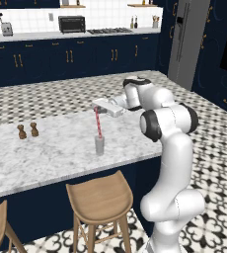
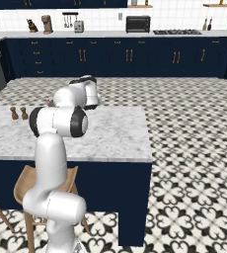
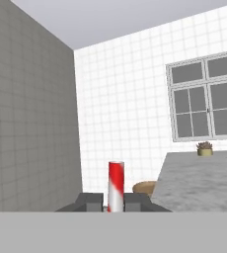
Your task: Take a straw from the drawer in front and place it inside the glass cup on the dining counter.
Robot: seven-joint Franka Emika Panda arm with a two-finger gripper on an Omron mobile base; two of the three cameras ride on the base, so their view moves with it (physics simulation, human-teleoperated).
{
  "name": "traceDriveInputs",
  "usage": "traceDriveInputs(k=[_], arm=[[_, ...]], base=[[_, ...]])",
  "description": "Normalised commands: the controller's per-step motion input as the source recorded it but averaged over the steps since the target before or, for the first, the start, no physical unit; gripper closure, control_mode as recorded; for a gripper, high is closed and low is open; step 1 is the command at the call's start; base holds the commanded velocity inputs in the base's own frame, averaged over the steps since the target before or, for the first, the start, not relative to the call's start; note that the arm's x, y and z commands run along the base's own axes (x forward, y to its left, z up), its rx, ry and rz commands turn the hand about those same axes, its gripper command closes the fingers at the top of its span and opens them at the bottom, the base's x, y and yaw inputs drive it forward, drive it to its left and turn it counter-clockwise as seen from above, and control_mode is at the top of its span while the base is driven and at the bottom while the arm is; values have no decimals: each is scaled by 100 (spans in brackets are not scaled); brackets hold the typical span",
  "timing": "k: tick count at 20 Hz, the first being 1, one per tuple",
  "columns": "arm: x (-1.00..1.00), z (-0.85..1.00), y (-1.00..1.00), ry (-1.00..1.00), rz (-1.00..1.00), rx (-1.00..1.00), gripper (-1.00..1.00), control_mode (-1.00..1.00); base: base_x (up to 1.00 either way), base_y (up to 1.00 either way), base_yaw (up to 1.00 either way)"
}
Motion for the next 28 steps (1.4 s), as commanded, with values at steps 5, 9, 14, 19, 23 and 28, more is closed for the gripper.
traceDriveInputs(k=[5, 9, 14, 19, 23, 28], arm=[[-8, 4, 0, 0, 0, 0, 100, -100], [3, -2, 0, 1, 0, 0, 100, -100], [18, -19, 0, 5, 0, -1, 100, -100], [27, -19, 0, 4, 0, 0, 100, -100], [18, -8, 0, 1, 0, 0, 100, -100], [1, 7, 0, 0, 0, 0, 100, -100]], base=[[0, 0, 0], [0, 0, 0], [0, 0, 0], [0, 0, 0], [0, 0, 0], [0, 0, 0]])
